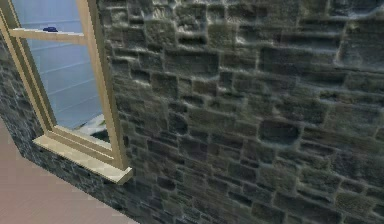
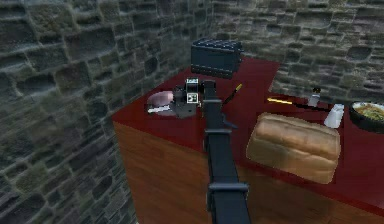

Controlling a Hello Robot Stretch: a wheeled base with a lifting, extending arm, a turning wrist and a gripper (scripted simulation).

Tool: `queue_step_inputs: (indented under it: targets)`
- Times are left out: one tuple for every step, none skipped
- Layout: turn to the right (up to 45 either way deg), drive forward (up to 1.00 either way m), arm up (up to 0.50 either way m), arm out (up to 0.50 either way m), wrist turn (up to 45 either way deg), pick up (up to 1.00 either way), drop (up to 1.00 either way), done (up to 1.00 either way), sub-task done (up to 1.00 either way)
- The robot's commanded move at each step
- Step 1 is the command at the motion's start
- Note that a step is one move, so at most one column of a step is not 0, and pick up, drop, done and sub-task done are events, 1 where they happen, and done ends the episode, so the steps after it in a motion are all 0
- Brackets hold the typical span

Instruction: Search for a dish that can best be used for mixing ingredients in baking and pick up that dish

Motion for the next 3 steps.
queue_step_inputs:
  targets:
    - [0.0,0.00,0.00,0.00,0.0,1.00,0.00,0.00,0.00]
    - [0.0,0.00,0.10,0.00,0.0,0.00,0.00,0.00,0.00]
    - [0.0,0.00,0.00,0.00,0.0,0.00,0.00,1.00,0.00]
